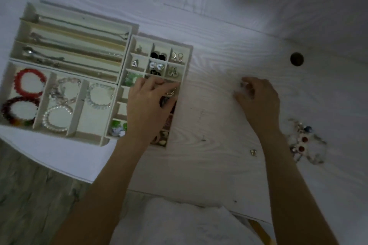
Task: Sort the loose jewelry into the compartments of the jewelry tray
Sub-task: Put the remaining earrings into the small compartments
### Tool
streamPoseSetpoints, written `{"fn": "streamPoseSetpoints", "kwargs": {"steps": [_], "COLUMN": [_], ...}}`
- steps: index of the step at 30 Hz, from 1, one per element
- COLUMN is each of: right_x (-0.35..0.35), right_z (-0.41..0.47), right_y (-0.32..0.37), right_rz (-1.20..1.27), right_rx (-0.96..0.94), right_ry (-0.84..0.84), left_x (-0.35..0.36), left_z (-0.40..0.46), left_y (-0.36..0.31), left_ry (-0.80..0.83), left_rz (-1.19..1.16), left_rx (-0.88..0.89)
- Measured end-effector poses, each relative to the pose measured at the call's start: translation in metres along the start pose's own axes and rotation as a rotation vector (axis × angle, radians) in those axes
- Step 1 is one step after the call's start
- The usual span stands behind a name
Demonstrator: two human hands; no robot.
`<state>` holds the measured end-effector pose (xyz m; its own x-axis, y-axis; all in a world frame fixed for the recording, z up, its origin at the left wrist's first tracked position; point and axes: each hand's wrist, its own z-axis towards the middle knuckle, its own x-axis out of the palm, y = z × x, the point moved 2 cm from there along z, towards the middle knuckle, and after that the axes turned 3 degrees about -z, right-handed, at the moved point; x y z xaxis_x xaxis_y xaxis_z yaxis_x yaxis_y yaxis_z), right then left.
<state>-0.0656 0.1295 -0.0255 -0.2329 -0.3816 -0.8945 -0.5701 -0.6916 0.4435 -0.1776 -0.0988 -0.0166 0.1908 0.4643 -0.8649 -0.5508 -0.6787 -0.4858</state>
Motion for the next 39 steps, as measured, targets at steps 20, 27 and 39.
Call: {"fn": "streamPoseSetpoints", "kwargs": {"steps": [20, 27, 39], "right_x": [-0.009, -0.015, 0.070], "right_z": [0.020, 0.030, 0.085], "right_y": [-0.007, 0.084, 0.194], "right_rz": [-0.022, 0.288, 0.055], "right_rx": [-0.147, -0.277, -0.583], "right_ry": [0.057, 0.041, 0.213], "left_x": [0.013, -0.024, -0.044], "left_z": [-0.010, -0.027, -0.060], "left_y": [-0.010, 0.027, 0.073], "left_ry": [0.002, -0.226, -0.240], "left_rz": [-0.092, -0.131, -0.129], "left_rx": [-0.007, -0.165, -0.388]}}
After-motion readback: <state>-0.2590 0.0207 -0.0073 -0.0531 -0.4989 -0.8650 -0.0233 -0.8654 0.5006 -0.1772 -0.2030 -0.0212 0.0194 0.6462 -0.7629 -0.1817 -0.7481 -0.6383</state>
